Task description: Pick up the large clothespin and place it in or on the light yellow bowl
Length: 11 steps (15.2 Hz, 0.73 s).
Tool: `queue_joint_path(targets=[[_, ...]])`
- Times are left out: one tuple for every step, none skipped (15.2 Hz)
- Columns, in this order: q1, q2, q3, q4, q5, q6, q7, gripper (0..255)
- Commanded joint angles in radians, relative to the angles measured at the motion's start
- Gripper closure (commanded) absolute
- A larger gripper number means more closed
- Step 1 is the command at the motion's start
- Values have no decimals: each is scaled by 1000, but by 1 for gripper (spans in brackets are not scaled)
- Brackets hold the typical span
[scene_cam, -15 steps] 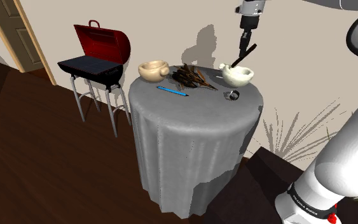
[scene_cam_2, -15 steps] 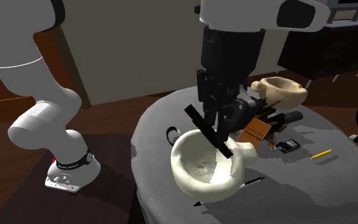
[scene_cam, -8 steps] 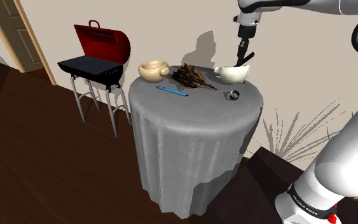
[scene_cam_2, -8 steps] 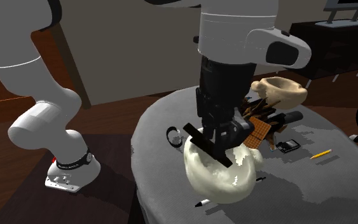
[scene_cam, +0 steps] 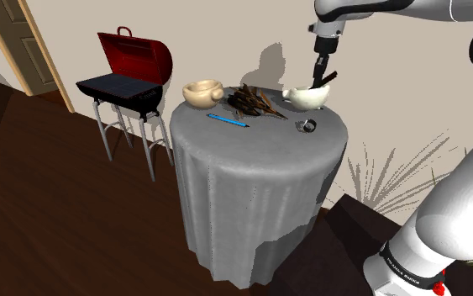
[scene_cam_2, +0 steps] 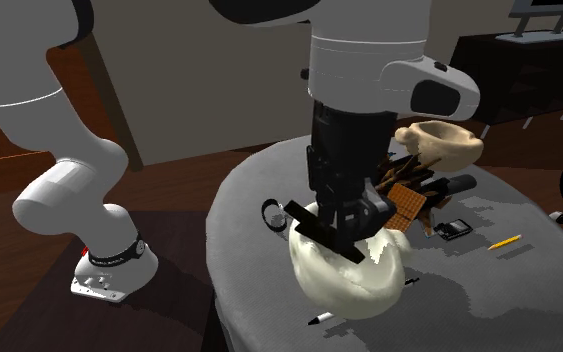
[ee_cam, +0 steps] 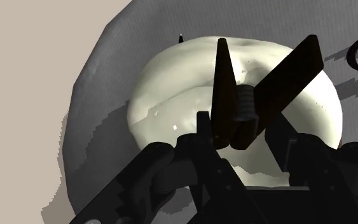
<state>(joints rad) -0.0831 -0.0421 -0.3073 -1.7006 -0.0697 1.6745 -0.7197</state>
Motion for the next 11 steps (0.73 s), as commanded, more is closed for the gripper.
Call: queue_joint_path(targets=[[1, 9, 1, -5, 1, 1, 0, 255], [1, 9, 1, -5, 1, 1, 0, 255], [1, 12, 0, -2, 2, 0, -1, 0], [0, 16, 0, 3, 3, 0, -2, 0], [0, 17, 0, 8, 4, -4, -2, 0], [0, 17, 0, 7, 4, -4, -2, 0], [0, 17, 0, 7, 4, -4, -2, 0], [1, 9, 1, -5, 1, 1, 0, 0], [1, 15, 1, 36, 3, -34, -2, 0], [2, 22, 1, 78, 6, -69, -4, 0], [2, 31, 1, 122, 8, -105, -6, 0]])
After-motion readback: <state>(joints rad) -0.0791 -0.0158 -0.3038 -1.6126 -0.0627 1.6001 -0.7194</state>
